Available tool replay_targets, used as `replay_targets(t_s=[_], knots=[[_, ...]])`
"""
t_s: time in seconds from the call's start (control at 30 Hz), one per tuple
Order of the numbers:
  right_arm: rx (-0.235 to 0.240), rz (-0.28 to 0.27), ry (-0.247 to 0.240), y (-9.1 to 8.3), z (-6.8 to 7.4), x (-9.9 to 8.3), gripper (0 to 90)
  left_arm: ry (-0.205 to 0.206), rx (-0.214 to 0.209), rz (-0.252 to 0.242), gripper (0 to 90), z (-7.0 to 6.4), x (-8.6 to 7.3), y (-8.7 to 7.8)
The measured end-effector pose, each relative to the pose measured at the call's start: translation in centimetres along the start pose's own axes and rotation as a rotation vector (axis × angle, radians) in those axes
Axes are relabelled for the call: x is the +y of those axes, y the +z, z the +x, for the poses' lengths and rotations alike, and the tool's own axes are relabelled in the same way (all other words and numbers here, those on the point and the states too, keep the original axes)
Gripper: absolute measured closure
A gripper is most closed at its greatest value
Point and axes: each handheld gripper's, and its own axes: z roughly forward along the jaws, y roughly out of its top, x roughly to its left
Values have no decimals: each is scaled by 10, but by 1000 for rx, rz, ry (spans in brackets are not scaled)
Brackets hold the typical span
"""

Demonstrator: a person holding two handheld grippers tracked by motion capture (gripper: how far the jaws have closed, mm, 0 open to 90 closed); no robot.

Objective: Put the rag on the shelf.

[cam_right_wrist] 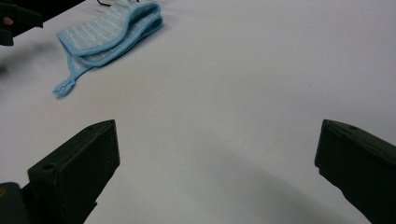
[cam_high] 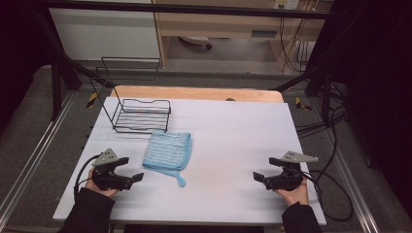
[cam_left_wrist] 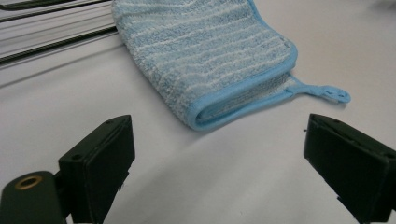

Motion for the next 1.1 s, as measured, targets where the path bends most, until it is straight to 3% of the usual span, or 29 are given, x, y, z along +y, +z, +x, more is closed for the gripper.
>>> replay_targets(t_s=[0.4, 0.63, 0.9, 1.1], knots=[[-3, 9, 1, 1, 2, -1, 6, 0, -2, 2, 93, -2, 3, 0], [-4, 20, -5, 3, 2, -2, 6, -9, 26, 18, 106, -6, 13, 1], [-10, 26, -6, 5, 3, -2, 6, -73, 56, 34, 276, -9, 34, 11], [-11, 34, -6, 5, 2, -2, 6, -84, 92, 75, 422, -9, 41, 28]])
